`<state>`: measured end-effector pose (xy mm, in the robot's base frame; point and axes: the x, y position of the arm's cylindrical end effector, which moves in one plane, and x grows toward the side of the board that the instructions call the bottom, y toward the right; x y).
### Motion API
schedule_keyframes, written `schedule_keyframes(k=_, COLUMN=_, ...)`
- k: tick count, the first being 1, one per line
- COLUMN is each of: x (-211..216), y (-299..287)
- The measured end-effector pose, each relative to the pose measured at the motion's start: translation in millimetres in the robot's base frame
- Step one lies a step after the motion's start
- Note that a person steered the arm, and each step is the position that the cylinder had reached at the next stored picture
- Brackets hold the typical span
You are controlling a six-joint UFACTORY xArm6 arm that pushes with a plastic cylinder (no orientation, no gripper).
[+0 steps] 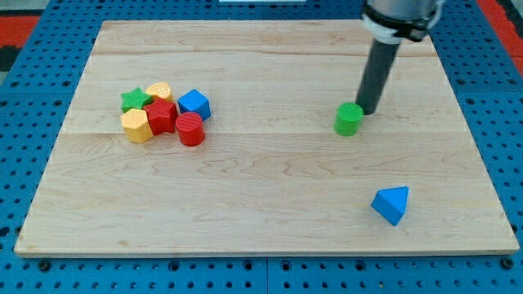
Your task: Move the green circle to the right of the red circle
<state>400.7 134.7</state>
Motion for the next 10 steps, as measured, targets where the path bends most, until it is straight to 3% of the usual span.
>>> schedule_keyframes(k=3, x=64.5, y=-29.9)
schedule_keyframes(k=4, x=53.4, y=-89.9)
schedule_keyframes(k=6, x=17.9, y=-124.2)
schedule_keyframes(k=8, x=43.1, y=-113.3)
schedule_keyframes(k=10, x=42.9, y=-172.1)
